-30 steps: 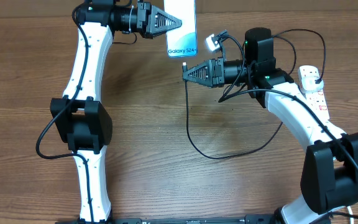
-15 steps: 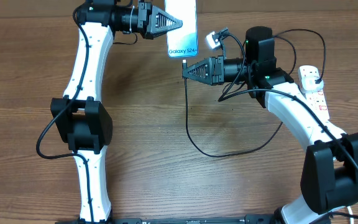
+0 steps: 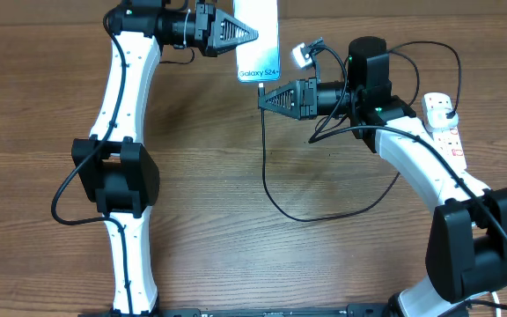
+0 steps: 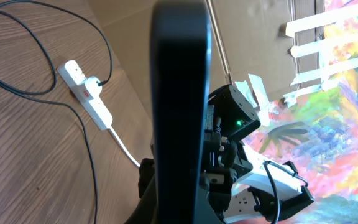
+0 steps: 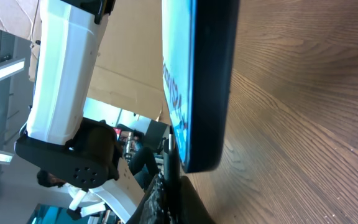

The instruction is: Plug charger to phone and switch on socket

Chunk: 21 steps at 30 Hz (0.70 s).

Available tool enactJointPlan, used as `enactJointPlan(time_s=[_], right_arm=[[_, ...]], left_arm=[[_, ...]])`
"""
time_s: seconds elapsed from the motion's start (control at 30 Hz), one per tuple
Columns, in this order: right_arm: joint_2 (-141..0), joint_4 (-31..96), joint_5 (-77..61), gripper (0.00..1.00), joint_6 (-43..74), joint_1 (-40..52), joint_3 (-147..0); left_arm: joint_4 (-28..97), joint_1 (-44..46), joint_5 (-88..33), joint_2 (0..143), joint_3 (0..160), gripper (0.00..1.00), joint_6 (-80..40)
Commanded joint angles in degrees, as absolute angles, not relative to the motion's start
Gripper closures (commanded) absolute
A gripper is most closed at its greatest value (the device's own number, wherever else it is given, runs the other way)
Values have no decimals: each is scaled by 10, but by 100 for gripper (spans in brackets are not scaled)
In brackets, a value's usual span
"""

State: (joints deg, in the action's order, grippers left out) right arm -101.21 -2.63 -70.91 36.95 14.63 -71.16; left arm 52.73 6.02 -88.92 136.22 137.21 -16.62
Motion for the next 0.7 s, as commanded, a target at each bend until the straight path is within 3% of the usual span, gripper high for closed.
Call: enactJointPlan(time_s=[0.0,0.67], right_arm=[[-1003,-32,-706,96,376,147,-722],[-1003,-31,-706,96,378,145,-722]], left_arm=[[527,66,-907,1337,1379,96,-172],[527,71,-907,1337,1379,96,-172]])
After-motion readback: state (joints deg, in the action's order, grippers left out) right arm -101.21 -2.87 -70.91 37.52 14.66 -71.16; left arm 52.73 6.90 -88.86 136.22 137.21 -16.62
